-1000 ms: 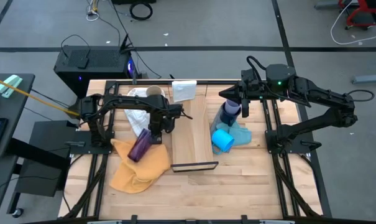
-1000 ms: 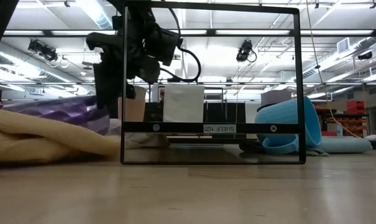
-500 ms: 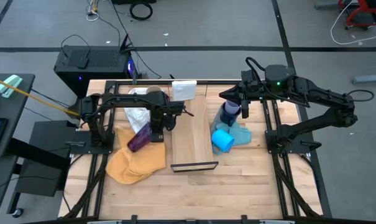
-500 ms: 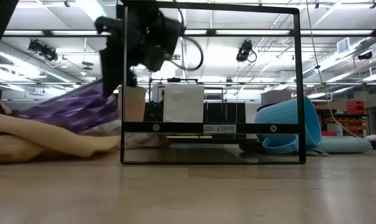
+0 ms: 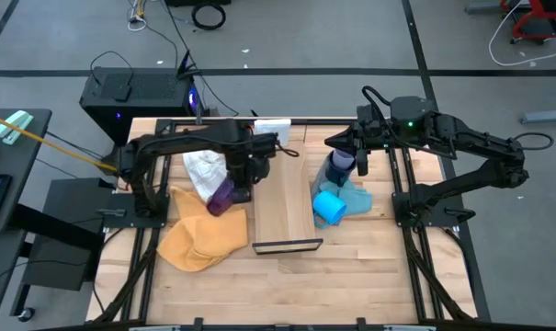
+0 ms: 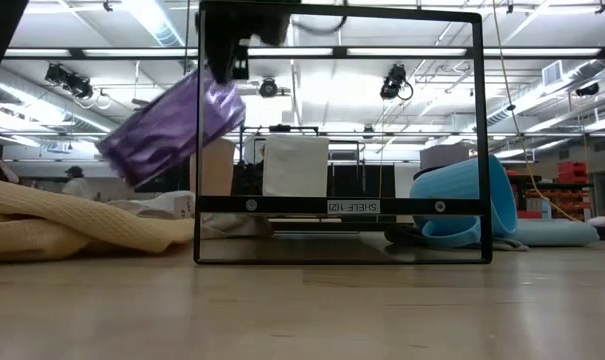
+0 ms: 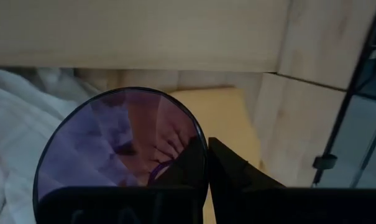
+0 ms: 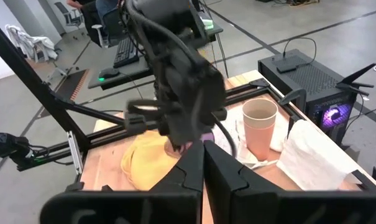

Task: Stack small to large cups/mugs on shelf
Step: Put the violet cup on the shelf

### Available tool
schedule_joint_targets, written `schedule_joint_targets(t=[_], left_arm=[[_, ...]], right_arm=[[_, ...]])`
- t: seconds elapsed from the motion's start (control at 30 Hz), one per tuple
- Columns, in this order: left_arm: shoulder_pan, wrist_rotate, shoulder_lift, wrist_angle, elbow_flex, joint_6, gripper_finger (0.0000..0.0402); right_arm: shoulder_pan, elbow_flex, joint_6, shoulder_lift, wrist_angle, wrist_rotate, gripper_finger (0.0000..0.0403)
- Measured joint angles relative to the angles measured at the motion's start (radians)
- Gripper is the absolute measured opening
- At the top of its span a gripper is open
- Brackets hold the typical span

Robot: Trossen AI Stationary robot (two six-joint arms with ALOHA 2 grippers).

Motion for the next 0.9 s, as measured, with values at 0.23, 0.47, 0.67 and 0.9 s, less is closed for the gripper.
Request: schedule_joint_targets(t=[0.23,0.47,0.67,0.9], left_arm=[[-0.067,-0.067,0.000,0.027,0.229,-0.056,0.0014],[-0.088,-0.240,-0.001,0.111,0.427,-0.132,0.0014],[-0.122,-0.279,-0.001,0.238,0.456,-0.200,0.0014],[-0.225,-0.549,0.020,0.269,0.456,-0.308,0.0014]], right_arm=[[0.000,0.000,-0.015,-0.014,0.000,0.000,0.0015],[0.000,0.001,-0.029,-0.074,0.002,0.001,0.0015],[0.000,0.001,-0.034,-0.154,0.000,0.042,0.0015],[0.000,0.001,-0.036,-0.234,0.000,0.113,0.0015]])
